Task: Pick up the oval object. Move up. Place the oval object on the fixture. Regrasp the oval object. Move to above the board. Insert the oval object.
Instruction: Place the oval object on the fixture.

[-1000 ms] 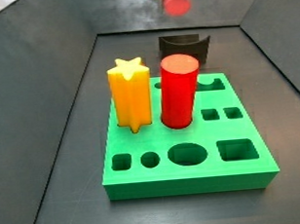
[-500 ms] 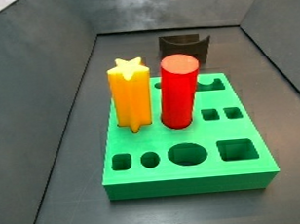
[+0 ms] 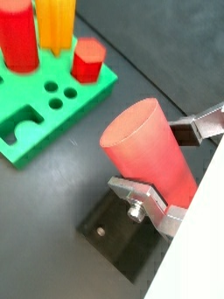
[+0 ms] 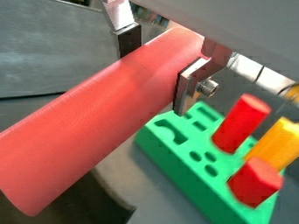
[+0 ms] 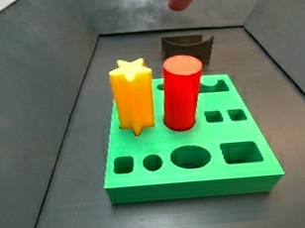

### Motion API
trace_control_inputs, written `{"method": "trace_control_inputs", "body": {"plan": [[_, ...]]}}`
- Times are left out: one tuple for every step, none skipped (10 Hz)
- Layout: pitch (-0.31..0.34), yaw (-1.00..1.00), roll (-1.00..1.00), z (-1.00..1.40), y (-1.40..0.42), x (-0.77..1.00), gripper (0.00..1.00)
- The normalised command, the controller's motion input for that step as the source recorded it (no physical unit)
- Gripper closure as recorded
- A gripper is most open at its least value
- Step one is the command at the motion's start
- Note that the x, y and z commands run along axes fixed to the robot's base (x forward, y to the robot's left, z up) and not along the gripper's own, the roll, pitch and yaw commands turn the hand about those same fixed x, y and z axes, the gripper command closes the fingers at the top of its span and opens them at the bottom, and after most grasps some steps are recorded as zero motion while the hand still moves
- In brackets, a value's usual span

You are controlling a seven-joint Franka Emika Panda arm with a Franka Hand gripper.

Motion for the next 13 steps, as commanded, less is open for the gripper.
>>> {"method": "trace_control_inputs", "body": {"plan": [[0.104, -0.20, -1.00, -0.01, 0.04, 0.08, 1.00], [0.098, -0.22, -1.00, -0.02, 0.04, 0.08, 1.00], [0.084, -0.25, -0.99, -0.02, 0.04, 0.09, 1.00], [0.054, -0.23, -0.81, -0.02, 0.05, 0.09, 1.00], [0.025, -0.21, -0.62, -0.02, 0.05, 0.09, 1.00], [-0.002, -0.19, -0.44, -0.02, 0.05, 0.09, 1.00], [-0.026, -0.15, -0.25, -0.01, 0.03, 0.08, 1.00], [0.012, -0.12, -0.21, -1.00, 0.02, 0.09, 1.00], [-0.002, -0.10, -0.18, -1.00, 0.02, 0.09, 1.00], [-0.022, -0.09, -0.15, -1.00, 0.03, 0.10, 1.00], [-0.035, -0.08, -0.13, -1.00, 0.03, 0.11, 1.00], [-0.044, -0.06, -0.10, -1.00, 0.04, 0.12, 1.00], [-0.052, -0.05, -0.08, -1.00, 0.04, 0.13, 1.00]]}}
